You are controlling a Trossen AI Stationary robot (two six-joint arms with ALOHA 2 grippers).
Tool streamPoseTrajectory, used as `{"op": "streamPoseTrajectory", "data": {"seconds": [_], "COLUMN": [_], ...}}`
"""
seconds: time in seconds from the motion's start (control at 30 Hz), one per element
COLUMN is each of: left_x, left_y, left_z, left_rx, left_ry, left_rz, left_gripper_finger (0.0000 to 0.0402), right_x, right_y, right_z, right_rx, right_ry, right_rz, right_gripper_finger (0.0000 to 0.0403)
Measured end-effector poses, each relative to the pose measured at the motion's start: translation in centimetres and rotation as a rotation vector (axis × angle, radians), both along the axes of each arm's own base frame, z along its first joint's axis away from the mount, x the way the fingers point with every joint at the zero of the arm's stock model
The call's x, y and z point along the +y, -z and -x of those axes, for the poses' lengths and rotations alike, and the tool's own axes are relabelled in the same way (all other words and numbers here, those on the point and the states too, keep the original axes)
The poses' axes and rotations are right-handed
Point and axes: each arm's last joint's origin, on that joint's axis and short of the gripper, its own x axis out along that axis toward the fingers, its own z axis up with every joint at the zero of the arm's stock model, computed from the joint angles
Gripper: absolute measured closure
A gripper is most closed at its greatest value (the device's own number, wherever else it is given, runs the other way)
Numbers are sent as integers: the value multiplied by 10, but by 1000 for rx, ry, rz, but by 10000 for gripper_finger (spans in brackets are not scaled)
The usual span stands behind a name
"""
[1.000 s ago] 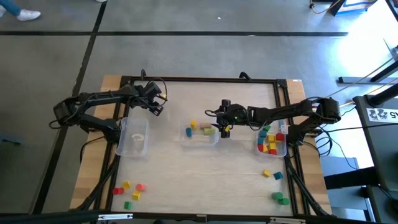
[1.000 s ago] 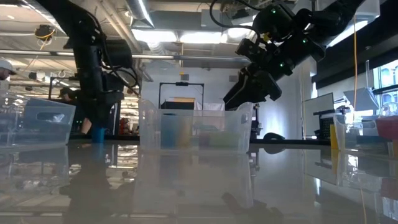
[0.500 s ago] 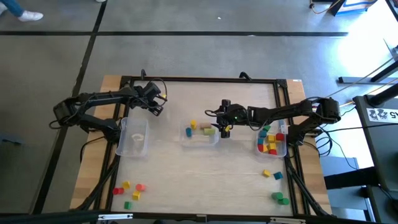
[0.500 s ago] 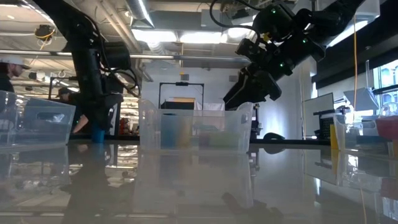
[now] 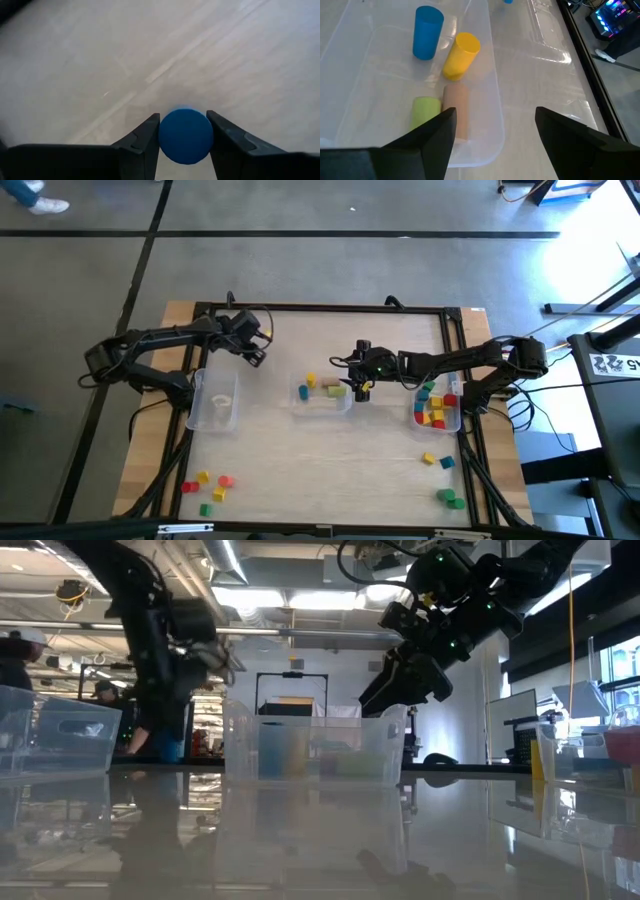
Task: Sort blocks by size
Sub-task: Put the blue cylinder block into the center transparent bin
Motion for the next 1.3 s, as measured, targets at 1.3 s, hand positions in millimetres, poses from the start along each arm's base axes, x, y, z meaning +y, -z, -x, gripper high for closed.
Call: {"op": "streamPoseTrajectory", "data": {"seconds": [1.3], "left_x": [-142], "left_y": [-67], "left_z": [-153], "left_rx": [-542], "left_ry": [729], "left_rz": [-194], "left_gripper_finger": [265], "right_x": [1], "right_y": [0], "right_z": [0], "right_rx": [1], "right_ry": [-26], "right_rz": [5], "right_gripper_finger": [127]}}
